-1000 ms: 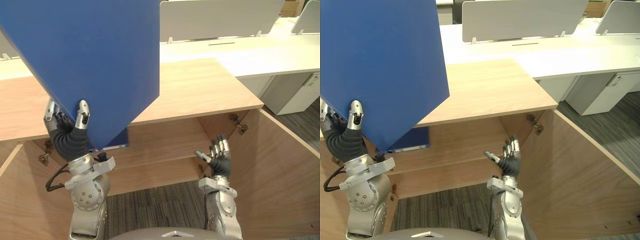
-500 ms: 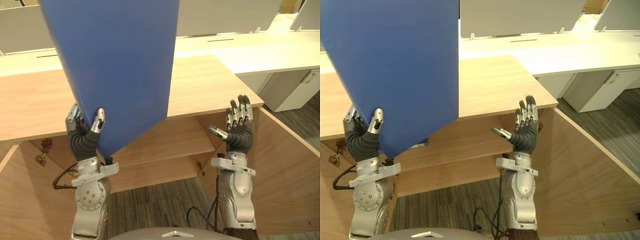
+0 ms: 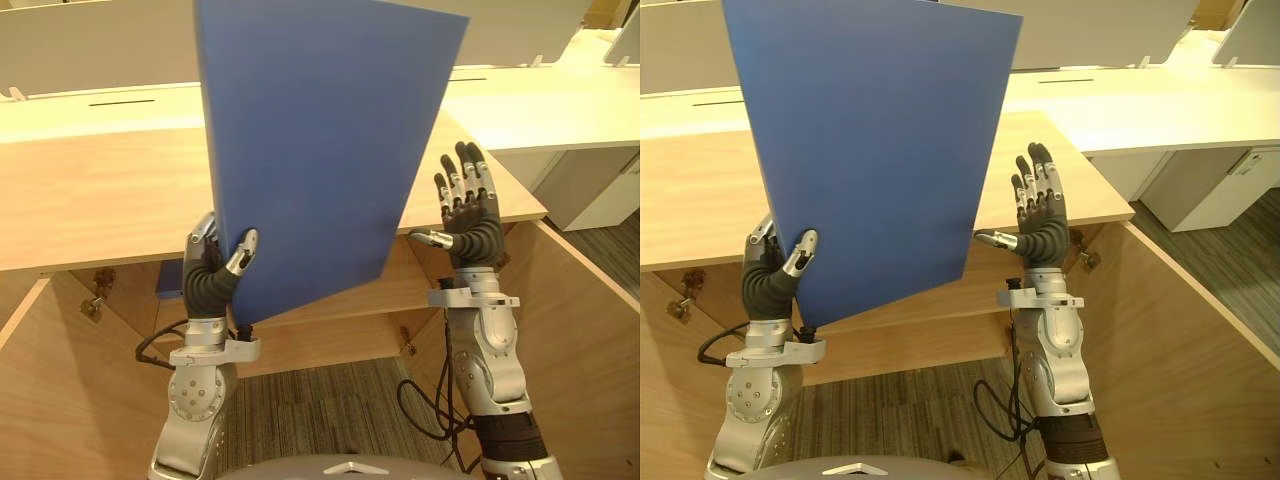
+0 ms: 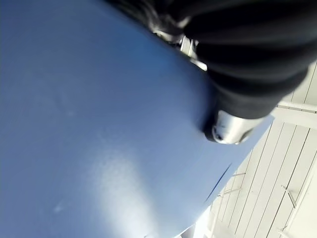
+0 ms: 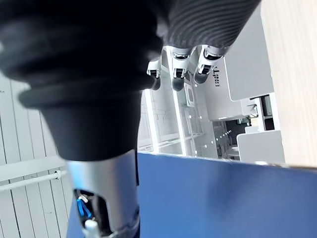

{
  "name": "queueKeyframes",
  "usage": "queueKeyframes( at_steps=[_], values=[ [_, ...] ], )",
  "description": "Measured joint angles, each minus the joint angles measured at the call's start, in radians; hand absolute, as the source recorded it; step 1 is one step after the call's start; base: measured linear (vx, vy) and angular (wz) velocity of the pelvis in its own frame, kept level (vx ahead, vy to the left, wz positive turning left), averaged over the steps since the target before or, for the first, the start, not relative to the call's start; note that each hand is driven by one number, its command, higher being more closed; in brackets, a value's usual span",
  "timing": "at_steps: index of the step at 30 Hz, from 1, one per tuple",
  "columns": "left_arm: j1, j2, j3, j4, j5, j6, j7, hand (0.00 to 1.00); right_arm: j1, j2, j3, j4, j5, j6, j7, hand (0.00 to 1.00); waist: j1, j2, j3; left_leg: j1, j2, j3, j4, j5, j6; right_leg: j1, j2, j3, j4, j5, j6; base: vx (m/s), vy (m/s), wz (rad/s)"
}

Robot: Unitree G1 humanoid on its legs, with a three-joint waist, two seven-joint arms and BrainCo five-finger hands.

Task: Walk over to the cabinet, pick up the folder, carry it to the office cabinet, place the folder inside the office cabinet, then close the office cabinet door

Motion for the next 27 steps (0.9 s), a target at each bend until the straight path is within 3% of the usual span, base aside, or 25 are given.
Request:
queueKeyframes(
  at_steps=[8,9,14,19,24,25,27],
  values=[
    [-0.011,0.036,-0.067,0.004,-0.019,0.000,-0.035,1.00,-0.060,-0.081,0.066,0.071,0.039,0.020,0.048,0.00,0.000,-0.004,-0.005,-0.007,-0.003,-0.008,-0.002,0.002,0.002,0.000,-0.004,-0.006,-0.002,0.000,0.000,-0.01,-0.009,0.03],
    [-0.017,0.038,-0.068,0.011,-0.019,0.000,-0.036,1.00,-0.060,-0.093,0.071,0.072,0.038,0.028,0.051,1.00,0.000,-0.006,-0.009,-0.011,-0.004,-0.013,-0.002,0.004,0.003,0.000,-0.005,-0.012,-0.003,0.000,0.000,-0.02,-0.020,0.19],
    [-0.031,0.054,-0.068,0.025,-0.019,0.000,-0.026,1.00,-0.084,-0.153,0.121,0.086,0.038,0.055,0.081,1.00,0.003,-0.015,-0.017,-0.020,-0.008,-0.026,-0.003,0.014,0.009,-0.010,-0.009,-0.023,-0.003,0.008,0.005,-0.01,-0.011,0.07],
    [-0.031,0.066,-0.067,0.025,-0.019,-0.009,-0.013,1.00,-0.092,-0.144,0.148,0.117,0.040,0.058,0.083,1.00,0.003,-0.019,-0.025,-0.026,-0.009,-0.027,-0.003,0.020,0.008,-0.017,-0.011,-0.022,-0.004,0.014,0.004,-0.06,-0.019,0.00],
    [-0.031,0.065,-0.054,0.026,-0.015,-0.010,0.001,1.00,-0.044,-0.015,0.110,0.101,0.037,0.056,0.090,1.00,0.002,-0.013,-0.037,-0.034,-0.009,-0.027,-0.009,0.033,0.008,-0.028,-0.010,-0.023,-0.004,0.020,0.001,-0.05,-0.023,0.00],
    [-0.032,0.064,-0.043,0.027,-0.010,-0.010,0.003,0.00,-0.037,0.021,0.104,0.097,0.035,0.056,0.088,1.00,0.000,-0.010,-0.040,-0.032,-0.010,-0.027,-0.015,0.039,0.009,-0.028,-0.010,-0.023,-0.004,0.022,0.001,-0.05,-0.019,0.00],
    [-0.031,0.057,-0.025,0.027,0.004,-0.010,0.003,0.00,-0.013,0.067,0.092,0.064,0.025,0.055,0.073,1.00,0.002,-0.009,-0.040,-0.031,-0.012,-0.029,-0.021,0.044,0.009,-0.028,-0.010,-0.024,-0.004,0.023,0.000,-0.05,-0.015,0.03]
  ],
)
